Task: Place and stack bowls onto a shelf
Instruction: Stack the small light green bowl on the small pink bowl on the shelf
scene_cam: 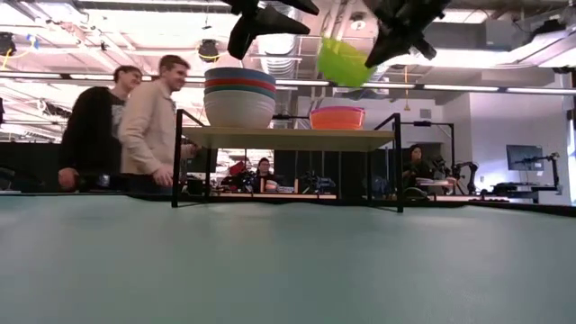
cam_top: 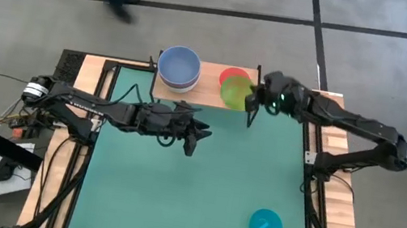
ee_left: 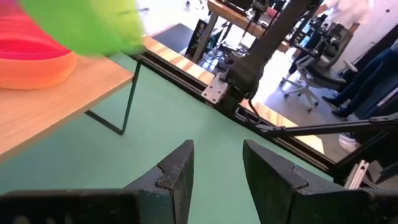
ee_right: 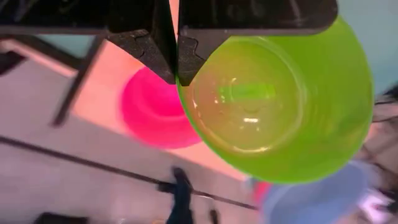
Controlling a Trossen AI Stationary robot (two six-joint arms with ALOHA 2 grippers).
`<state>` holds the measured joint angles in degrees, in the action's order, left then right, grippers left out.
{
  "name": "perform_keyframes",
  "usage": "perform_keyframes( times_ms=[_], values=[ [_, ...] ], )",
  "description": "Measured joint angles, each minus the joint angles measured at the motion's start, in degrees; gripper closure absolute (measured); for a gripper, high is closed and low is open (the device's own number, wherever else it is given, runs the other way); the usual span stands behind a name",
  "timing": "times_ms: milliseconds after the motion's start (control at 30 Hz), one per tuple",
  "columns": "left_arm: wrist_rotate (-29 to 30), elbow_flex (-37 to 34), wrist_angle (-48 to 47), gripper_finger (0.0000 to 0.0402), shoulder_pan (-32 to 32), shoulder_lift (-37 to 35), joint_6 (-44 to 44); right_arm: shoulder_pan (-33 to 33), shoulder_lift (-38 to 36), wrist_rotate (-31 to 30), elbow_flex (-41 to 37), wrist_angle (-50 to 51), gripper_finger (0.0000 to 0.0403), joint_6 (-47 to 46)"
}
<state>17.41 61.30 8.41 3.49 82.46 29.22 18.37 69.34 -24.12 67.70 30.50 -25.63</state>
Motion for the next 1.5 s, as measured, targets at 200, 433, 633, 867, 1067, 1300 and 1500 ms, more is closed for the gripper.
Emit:
perform_keyframes(
  times_ms=[200,433,633,867,1067,1300,1500],
  values=[
    [1.4,0.0,0.3,0.0279,0.9,-0.4,-0.1,7.5,6.7,1.6,4.4,2.7,0.0381,3.4],
    [1.4,0.0,-0.3,0.0279,1.7,-0.4,-0.1,11.5,11.4,7.5,6.5,4.2,0.0367,3.0],
    [1.4,0.0,-0.5,0.0279,1.6,-0.4,-0.5,11.7,12.4,7.8,8.2,4.0,0.0361,3.5],
    [1.4,0.0,-0.5,0.0279,0.7,-0.4,-2.0,14.5,12.4,11.6,11.7,8.0,0.0322,3.7],
    [1.2,0.0,-1.2,0.0279,-0.6,-0.4,-2.7,16.8,12.4,19.2,12.7,10.0,0.0293,3.7],
    [1.0,0.0,-1.4,0.0279,-1.5,-0.4,-3.3,17.7,12.5,20.7,12.7,11.9,0.0293,3.7],
    [1.0,0.0,-1.4,0.0279,-1.6,-0.4,-4.8,18.5,12.5,20.0,12.7,14.7,0.0313,4.5]
  ],
)
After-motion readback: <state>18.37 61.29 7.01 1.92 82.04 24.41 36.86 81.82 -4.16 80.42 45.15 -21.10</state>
